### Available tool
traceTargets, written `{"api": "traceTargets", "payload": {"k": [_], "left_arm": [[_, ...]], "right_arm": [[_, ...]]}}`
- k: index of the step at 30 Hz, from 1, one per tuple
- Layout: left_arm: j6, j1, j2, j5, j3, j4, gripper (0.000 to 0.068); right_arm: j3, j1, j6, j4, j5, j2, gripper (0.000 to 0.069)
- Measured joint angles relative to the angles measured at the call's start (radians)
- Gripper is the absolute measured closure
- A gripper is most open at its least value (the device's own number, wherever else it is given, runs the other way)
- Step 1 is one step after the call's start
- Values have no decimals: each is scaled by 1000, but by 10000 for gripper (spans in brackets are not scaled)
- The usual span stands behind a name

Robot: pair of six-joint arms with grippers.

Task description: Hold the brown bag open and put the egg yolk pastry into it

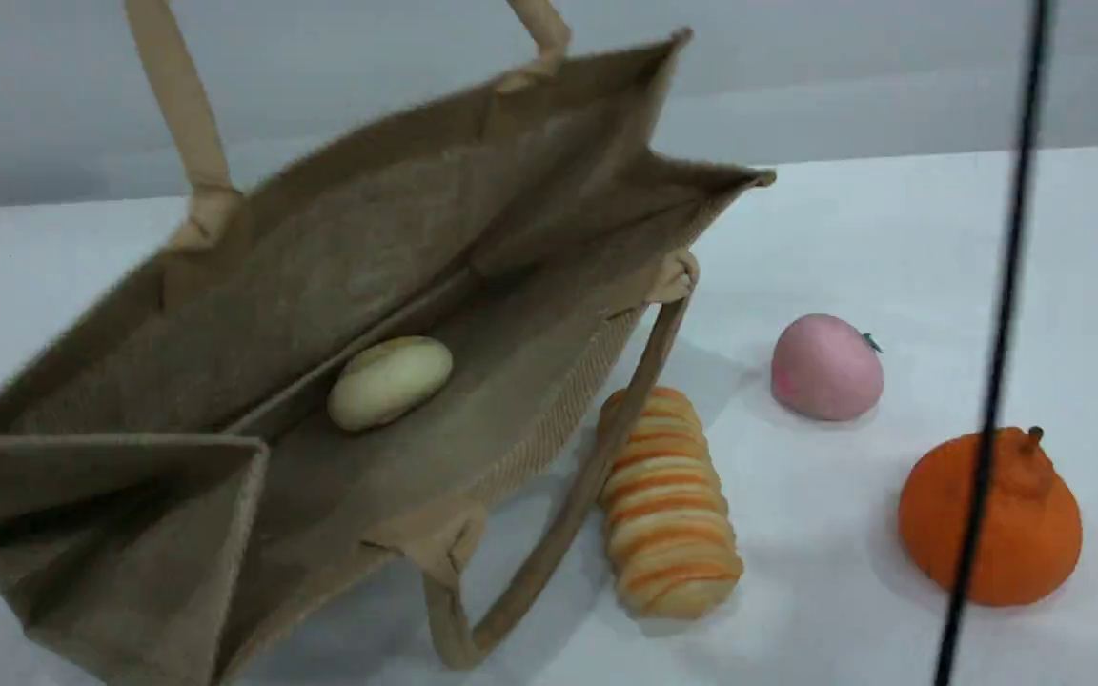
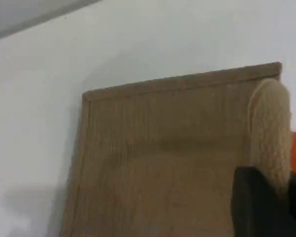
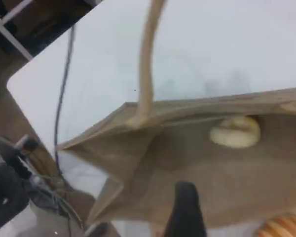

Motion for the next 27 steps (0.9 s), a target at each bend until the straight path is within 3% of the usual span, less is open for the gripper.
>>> {"api": "traceTargets", "payload": {"k": [4,14,21,27], "left_arm": [[44,-32,0,-93,96,-2,598],[46,-33,14,-369,374,-46,598],[91,-37,85,-405,406,-136,588],[191,-102,154,-433,406,-194,521]], "right_arm": [[0,0,130,-124,56,-139,203],[0,0,419,-378,285,-473,224],[0,0,565,-485,365,-654,247],[0,0,623,-500,364,-713,247]]}}
